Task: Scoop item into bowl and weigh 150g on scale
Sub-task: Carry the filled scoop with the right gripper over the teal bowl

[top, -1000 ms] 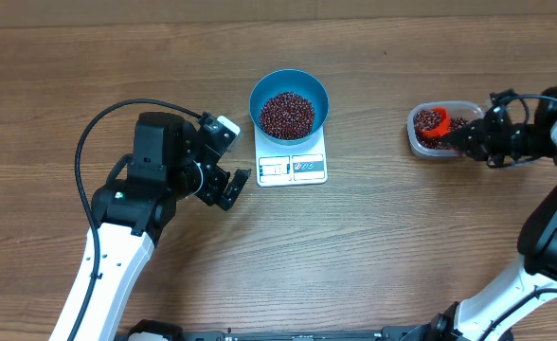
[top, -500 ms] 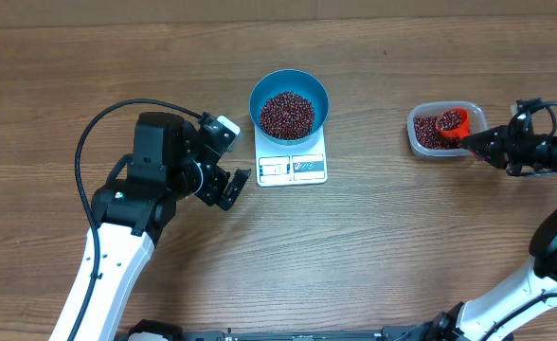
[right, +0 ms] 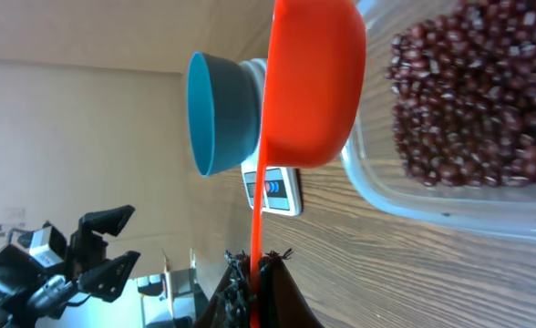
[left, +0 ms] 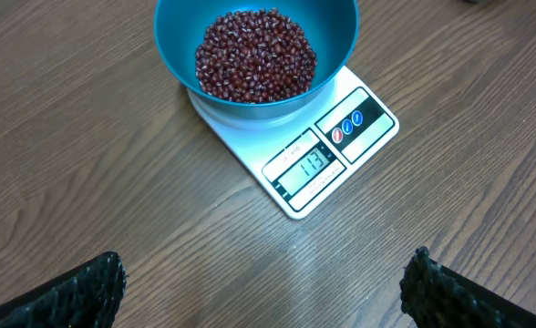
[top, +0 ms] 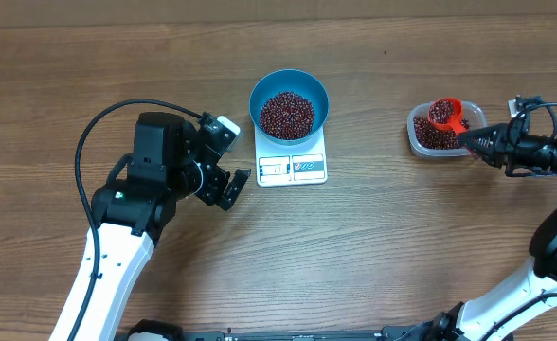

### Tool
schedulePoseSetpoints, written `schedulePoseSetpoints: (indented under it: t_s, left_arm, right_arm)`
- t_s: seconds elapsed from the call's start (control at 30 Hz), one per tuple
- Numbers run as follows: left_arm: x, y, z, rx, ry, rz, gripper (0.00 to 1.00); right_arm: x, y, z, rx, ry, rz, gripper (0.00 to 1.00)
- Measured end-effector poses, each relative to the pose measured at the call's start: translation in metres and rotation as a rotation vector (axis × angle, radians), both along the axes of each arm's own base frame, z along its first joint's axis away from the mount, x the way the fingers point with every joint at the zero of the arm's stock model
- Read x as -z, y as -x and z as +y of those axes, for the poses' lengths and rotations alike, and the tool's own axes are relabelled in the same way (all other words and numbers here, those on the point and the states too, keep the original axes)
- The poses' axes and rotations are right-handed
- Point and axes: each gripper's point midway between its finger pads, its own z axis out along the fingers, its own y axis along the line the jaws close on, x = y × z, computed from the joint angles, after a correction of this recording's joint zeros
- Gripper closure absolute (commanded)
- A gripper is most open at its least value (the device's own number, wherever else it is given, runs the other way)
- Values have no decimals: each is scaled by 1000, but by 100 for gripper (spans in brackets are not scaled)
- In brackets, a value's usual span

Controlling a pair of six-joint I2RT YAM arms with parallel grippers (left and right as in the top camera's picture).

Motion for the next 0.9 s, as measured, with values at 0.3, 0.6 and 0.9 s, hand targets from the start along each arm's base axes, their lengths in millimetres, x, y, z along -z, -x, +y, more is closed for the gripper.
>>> schedulePoseSetpoints:
  t_s: [0.3, 0.6, 0.9]
  left_arm:
    - [0, 0, 0, 0, 0, 0, 1]
    - [0, 0, 0, 0, 0, 0, 0]
    - [0, 0, 0, 0, 0, 0, 0]
  right_arm:
    - [-11, -10, 52, -141, -17, -50, 96]
    - [-40, -22, 127, -332, -19, -145, 96]
    - [-45, -41, 197, -454, 34, -216, 96]
